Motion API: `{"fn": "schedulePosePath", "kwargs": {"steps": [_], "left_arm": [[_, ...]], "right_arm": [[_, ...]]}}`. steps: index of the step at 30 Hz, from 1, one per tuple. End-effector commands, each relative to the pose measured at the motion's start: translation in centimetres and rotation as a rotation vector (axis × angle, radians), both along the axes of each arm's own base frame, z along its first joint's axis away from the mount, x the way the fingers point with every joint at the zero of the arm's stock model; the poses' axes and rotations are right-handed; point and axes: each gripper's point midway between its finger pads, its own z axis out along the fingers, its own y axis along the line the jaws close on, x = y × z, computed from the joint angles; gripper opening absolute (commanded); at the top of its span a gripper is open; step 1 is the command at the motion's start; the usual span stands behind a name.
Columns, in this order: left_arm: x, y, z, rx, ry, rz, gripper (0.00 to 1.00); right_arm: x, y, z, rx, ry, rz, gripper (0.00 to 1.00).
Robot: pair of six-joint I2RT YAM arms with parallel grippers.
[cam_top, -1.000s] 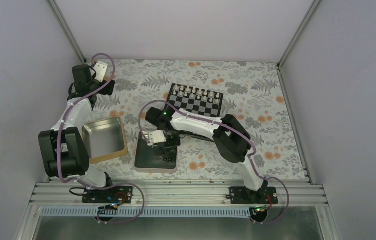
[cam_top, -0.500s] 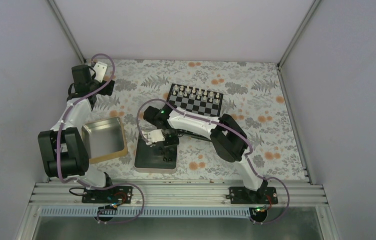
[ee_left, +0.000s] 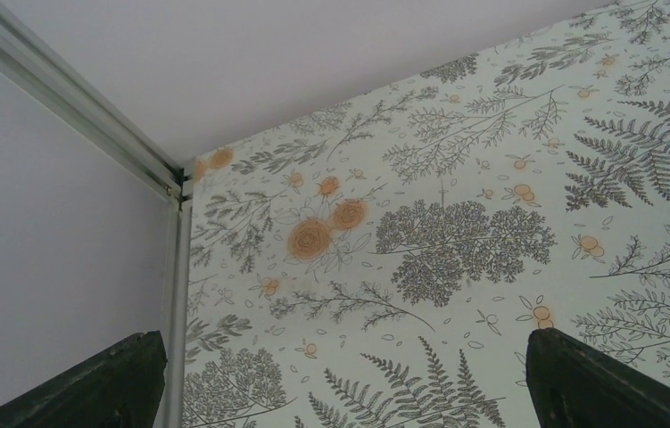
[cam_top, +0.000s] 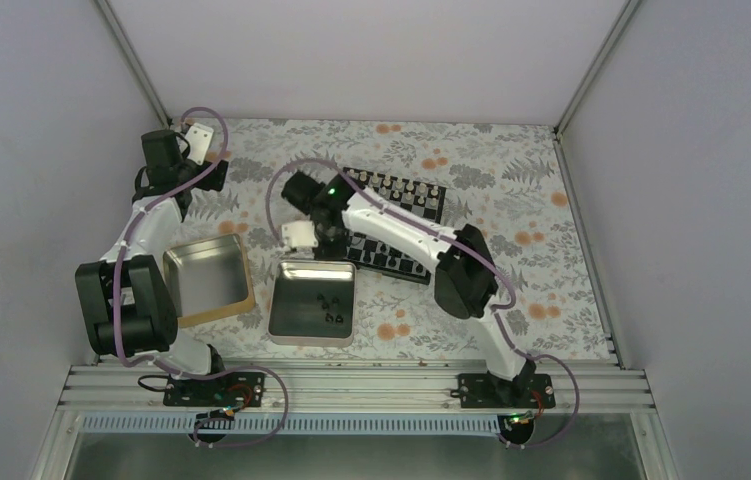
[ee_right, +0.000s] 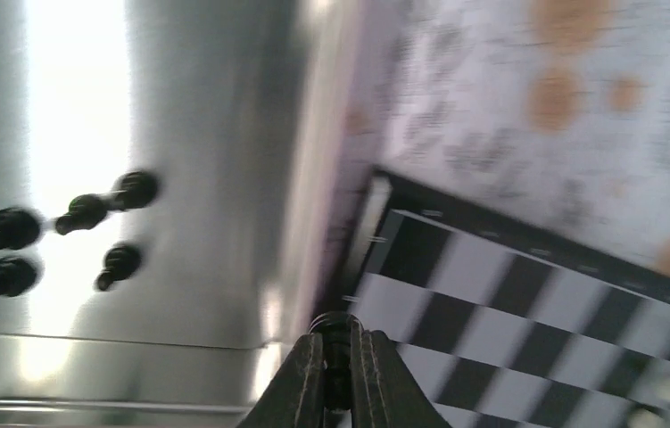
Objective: Set up the chess pieces on the board
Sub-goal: Pick up the chess piece from the storage box, then place the chess piece on the chessboard.
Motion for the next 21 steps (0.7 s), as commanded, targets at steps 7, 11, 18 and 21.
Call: {"fn": "schedulePosePath", "kwargs": {"steps": [7,11,18,21], "left_arm": [[-0.2,0.8,1.2,-0.009,-0.054,-0.001,1.0],[-0.1,1.2,0.6,-0.017,-0.048,0.004,1.0],[0.1,1.5,0.0,-0.03,-0.04,0.004,1.0],[0.1,1.7,-0.3,-0.034,-0.035,0.006,1.0]], "right_arm": [[7.8,-0.1,-0.1,0.032,-0.09,-0.052,0.04],[9.3,0.0,-1.5,0.044,-0.101,-0.059,0.04],[10.7,0.1,-3.5,0.046,-0.091,-0.059,0.04],[10.6,0.3,-3.7,0.05,-0.079,-0.051,0.04]]}}
